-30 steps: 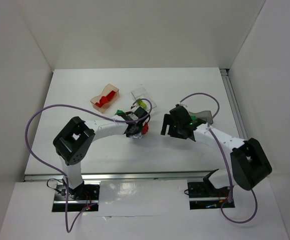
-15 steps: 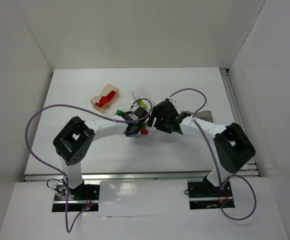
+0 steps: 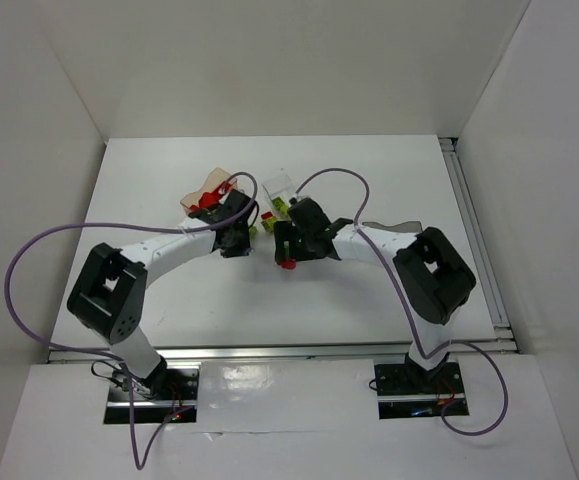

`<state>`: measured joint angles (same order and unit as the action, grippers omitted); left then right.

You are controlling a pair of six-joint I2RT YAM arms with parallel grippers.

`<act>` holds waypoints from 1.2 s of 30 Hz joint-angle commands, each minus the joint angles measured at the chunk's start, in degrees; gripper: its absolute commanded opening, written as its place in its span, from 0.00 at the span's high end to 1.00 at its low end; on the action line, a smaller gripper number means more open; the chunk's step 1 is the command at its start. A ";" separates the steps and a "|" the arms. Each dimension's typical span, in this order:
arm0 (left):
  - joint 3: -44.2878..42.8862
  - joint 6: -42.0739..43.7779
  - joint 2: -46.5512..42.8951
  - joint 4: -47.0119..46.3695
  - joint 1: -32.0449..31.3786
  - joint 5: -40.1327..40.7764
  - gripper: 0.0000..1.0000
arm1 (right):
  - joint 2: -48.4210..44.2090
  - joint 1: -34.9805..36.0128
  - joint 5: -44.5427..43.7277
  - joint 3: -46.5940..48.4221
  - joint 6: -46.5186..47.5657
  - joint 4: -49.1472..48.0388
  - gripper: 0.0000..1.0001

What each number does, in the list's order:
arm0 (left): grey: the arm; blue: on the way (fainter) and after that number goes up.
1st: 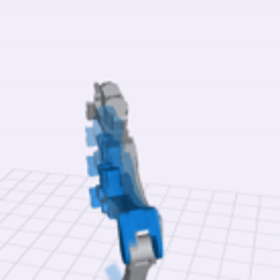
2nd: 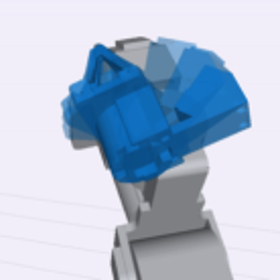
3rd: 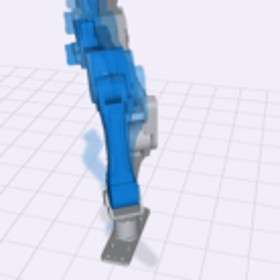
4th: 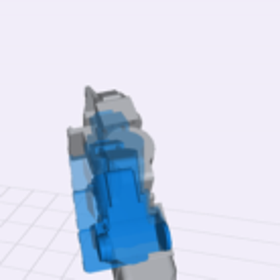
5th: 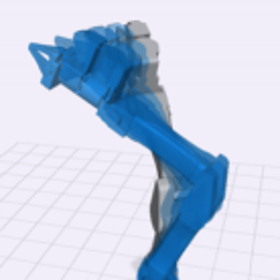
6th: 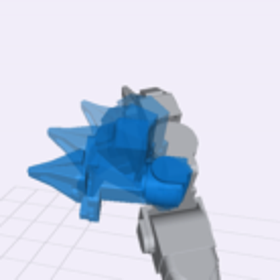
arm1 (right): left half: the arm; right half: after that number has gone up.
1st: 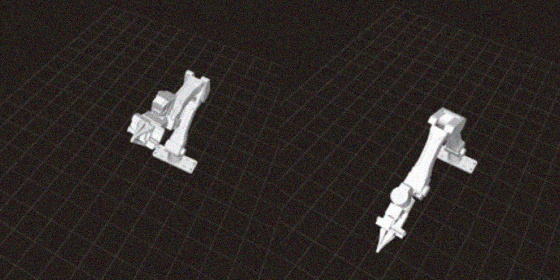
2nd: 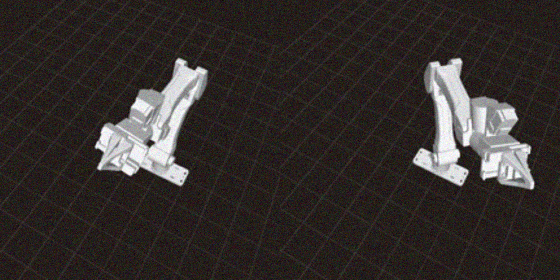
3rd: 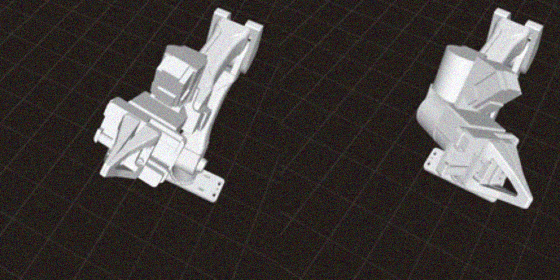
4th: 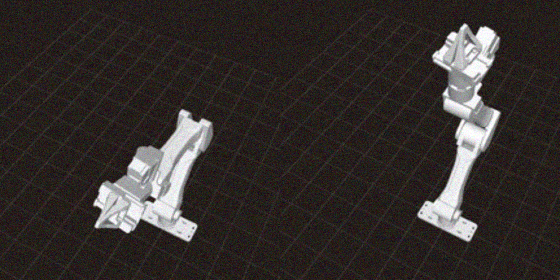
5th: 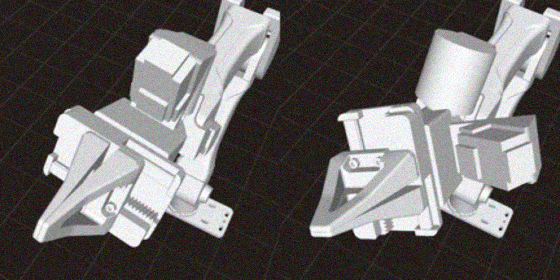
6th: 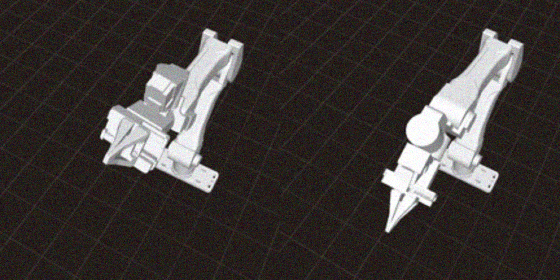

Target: Sort the legos into containers by color

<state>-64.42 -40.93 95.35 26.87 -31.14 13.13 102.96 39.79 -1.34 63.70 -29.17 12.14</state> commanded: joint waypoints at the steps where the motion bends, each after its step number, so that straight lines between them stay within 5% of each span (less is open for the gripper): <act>1: 0.70 -0.65 -2.45 1.34 0.29 -3.28 0.84 | 1.54 0.99 6.51 1.95 4.82 -2.91 0.16; 4: -0.35 -0.12 -2.98 2.57 1.51 -3.80 0.78 | 1.38 2.48 12.50 1.43 4.21 -3.62 0.17; 7: -0.88 -0.73 -2.98 3.71 1.52 -3.81 0.60 | -1.77 3.36 10.41 0.55 3.51 -2.39 0.17; 11: -0.88 -0.73 -2.98 2.14 0.73 -7.14 0.36 | -10.04 2.84 3.29 -3.49 2.98 0.16 0.16; 19: -4.12 -1.08 2.02 -1.03 -6.38 -9.79 0.07 | -27.27 -4.27 -12.96 -13.59 -4.66 7.63 0.14; 27: -10.37 -15.57 10.73 2.57 -10.70 1.01 0.21 | -34.05 -9.82 -11.66 -17.65 -6.78 7.11 0.14; 33: -13.53 -17.52 14.59 3.62 -10.70 3.39 0.21 | -33.52 -9.82 -10.26 -17.12 -5.64 7.11 0.14; 36: -15.11 -18.22 16.09 4.42 -10.70 4.63 0.29 | -32.30 -9.82 -9.64 -17.12 -5.64 6.58 0.14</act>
<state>-77.06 -56.82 110.13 29.67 -41.91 14.94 70.15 30.09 -11.33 46.30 -34.87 18.81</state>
